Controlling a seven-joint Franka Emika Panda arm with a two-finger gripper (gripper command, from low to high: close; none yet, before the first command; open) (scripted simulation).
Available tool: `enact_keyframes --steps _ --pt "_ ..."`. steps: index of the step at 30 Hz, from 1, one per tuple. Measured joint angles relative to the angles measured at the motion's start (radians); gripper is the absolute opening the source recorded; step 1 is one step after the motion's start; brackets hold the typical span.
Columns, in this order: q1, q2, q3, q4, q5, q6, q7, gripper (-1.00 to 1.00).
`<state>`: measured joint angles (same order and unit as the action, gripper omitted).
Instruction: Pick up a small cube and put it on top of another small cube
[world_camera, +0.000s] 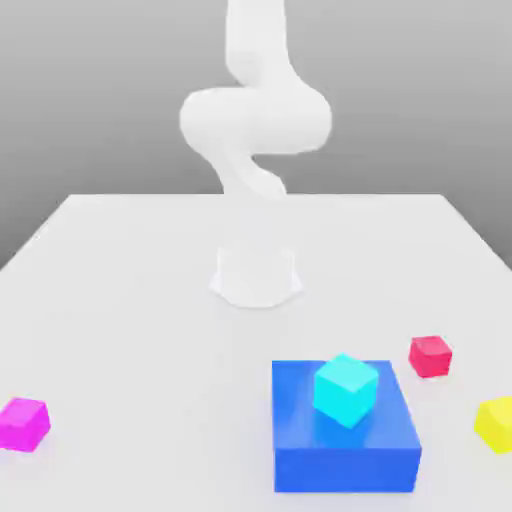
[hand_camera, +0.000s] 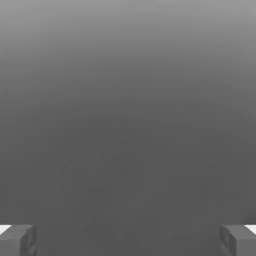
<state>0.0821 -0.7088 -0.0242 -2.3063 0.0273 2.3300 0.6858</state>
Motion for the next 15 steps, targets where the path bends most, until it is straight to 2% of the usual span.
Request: enact_keyframes --steps 8,15 --pt "0.231 0.298 -0.042 -0.02 0.101 0.095 -0.379 0.0" --pt "0.373 0.551 -0.014 -0.037 0.163 0.178 -0.686 0.0"
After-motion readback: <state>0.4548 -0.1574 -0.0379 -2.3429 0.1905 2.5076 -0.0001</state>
